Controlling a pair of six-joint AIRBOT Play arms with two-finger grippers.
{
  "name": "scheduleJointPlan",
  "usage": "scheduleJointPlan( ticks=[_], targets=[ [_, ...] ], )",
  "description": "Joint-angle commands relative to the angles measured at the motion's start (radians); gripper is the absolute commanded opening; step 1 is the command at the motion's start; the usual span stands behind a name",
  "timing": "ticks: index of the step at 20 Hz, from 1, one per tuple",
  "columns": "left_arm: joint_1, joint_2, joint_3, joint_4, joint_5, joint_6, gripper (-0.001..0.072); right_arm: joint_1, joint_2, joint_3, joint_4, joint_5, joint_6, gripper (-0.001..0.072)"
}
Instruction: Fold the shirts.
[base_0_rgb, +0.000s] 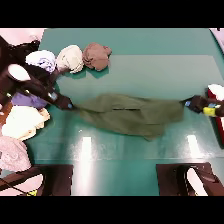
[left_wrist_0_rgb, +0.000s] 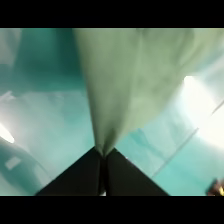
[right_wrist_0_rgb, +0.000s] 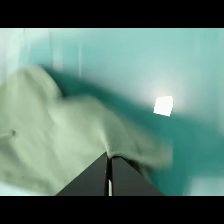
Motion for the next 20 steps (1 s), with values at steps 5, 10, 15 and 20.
scheduleJointPlan(
  ticks=[5,10,15,20],
  targets=[
    [0.031,0.102,0.678,0.007,-0.018,-0.075,0.0022,0.000,0.036,0.465,0.005,-0.022,-0.002,0.0021],
    [0.031,0.212,0.958,0.006,0.144,-0.098,0.0022,0.000,-0.053,0.870,0.002,0.011,-0.002,0.0021],
    [0.031,0.357,0.955,0.008,0.296,-0.098,0.0022,0.000,-0.196,1.251,-0.005,0.016,0.003,0.0021],
    [0.031,0.375,0.949,0.001,0.304,-0.100,0.0021,-0.002,-0.284,1.382,-0.105,0.011,0.077,0.0020]
  ],
)
